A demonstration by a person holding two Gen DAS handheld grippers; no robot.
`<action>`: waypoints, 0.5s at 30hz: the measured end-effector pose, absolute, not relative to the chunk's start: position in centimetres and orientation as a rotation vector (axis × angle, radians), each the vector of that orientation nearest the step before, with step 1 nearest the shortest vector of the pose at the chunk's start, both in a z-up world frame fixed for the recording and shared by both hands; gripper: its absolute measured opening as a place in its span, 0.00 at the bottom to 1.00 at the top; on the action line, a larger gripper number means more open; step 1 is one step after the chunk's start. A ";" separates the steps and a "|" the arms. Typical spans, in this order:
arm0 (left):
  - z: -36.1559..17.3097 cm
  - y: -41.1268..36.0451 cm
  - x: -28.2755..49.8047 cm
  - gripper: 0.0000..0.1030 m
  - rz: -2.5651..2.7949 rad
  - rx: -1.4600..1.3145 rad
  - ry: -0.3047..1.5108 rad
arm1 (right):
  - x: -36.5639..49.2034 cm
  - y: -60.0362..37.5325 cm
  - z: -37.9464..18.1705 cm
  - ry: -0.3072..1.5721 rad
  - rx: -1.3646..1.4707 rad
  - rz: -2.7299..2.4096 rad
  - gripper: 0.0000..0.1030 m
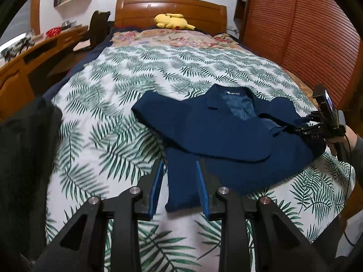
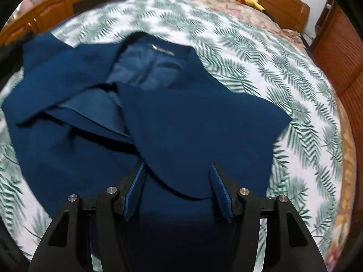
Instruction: Fold large clothes
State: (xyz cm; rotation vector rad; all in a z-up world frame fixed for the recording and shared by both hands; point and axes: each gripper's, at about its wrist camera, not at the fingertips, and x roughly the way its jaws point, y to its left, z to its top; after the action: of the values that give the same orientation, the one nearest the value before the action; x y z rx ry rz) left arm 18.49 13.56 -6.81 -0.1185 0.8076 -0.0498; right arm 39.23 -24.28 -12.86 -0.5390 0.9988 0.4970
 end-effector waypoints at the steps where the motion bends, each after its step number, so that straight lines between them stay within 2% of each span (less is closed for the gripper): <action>1: -7.0 13.7 18.3 0.27 -0.045 -0.131 0.811 | 39.7 -24.2 -13.0 1.000 -0.567 0.494 0.42; 2: -7.2 13.9 18.1 0.27 -0.041 -0.138 0.811 | 40.1 -24.0 -13.1 1.003 -0.592 0.494 0.23; 4: -7.2 14.1 17.7 0.27 -0.034 -0.148 0.809 | 40.9 -23.4 -12.8 0.991 -0.644 0.494 0.05; 15: -6.0 14.7 15.5 0.27 0.011 -0.136 0.799 | 47.2 -16.8 -6.4 0.734 -0.714 0.435 0.04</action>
State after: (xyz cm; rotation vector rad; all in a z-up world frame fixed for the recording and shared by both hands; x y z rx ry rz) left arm 15.46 14.67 -6.03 -0.1357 0.7994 0.0109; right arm 47.24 -16.84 -6.37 -0.7141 0.7339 0.4353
